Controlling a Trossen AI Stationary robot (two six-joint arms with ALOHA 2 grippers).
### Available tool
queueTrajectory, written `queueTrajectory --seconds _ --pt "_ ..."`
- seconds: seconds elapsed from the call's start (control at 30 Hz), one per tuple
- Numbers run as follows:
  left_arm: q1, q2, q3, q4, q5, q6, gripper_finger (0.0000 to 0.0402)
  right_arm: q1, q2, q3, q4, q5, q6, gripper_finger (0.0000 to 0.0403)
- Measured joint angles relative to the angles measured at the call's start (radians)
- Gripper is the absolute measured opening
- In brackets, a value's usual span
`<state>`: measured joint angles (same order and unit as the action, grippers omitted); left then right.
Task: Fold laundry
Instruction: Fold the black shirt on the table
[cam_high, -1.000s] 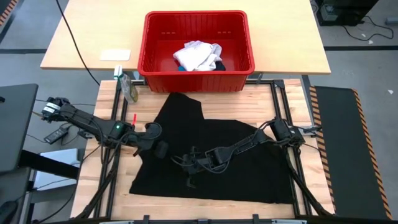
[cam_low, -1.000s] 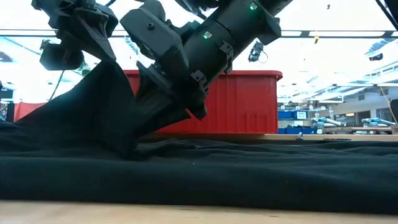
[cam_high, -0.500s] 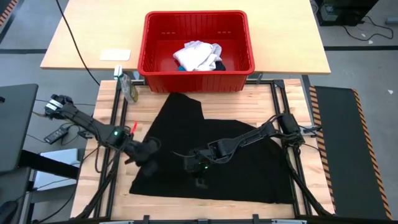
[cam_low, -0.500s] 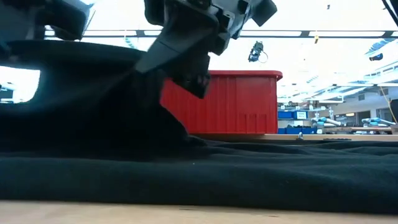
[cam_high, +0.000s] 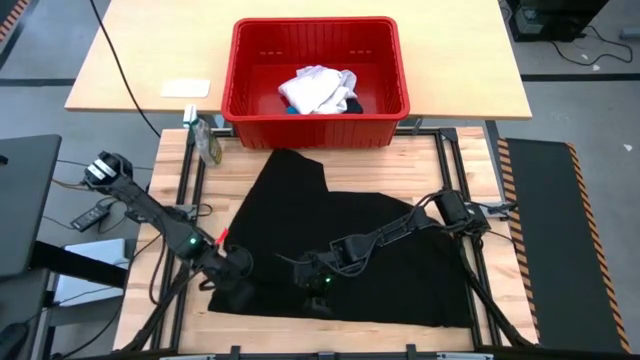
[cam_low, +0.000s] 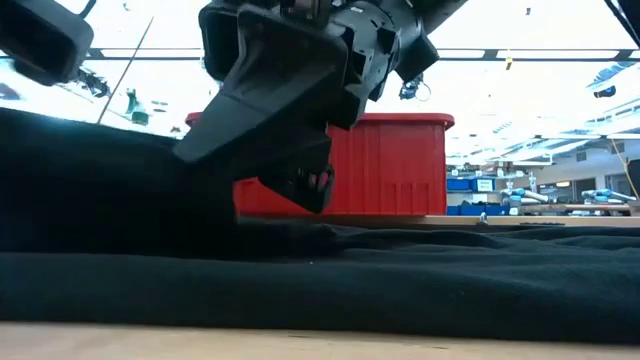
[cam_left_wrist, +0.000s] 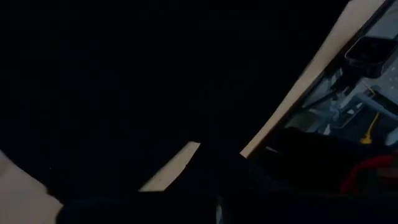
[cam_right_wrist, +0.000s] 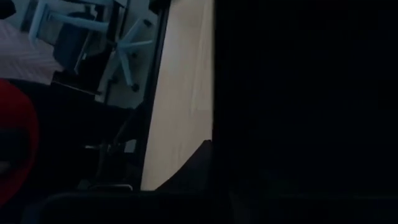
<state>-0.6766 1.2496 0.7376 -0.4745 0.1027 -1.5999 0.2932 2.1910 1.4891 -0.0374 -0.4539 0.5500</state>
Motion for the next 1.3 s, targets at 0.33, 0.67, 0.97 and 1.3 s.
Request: queueTrajectory --seconds 0.33,0.67,0.97,1.3 --pt "-0.027 0.027 0.000 0.011 -0.028 -0.087 0.0083 -0.013 0.000 0.000 -0.033 0.010 0.092 0.0152" --pt "-0.026 0.019 0.000 0.054 -0.030 -0.084 0.0155 -0.036 0.000 0.000 -0.067 -0.064 0.155 0.0184" --pt "0.014 0.019 0.000 -0.034 -0.057 -0.027 0.0162 -0.059 0.000 0.000 -0.063 0.047 0.198 0.0180" --pt "0.064 0.036 0.000 -0.146 -0.262 0.121 0.0162 -0.076 0.000 0.000 -0.082 0.234 0.211 0.0180"
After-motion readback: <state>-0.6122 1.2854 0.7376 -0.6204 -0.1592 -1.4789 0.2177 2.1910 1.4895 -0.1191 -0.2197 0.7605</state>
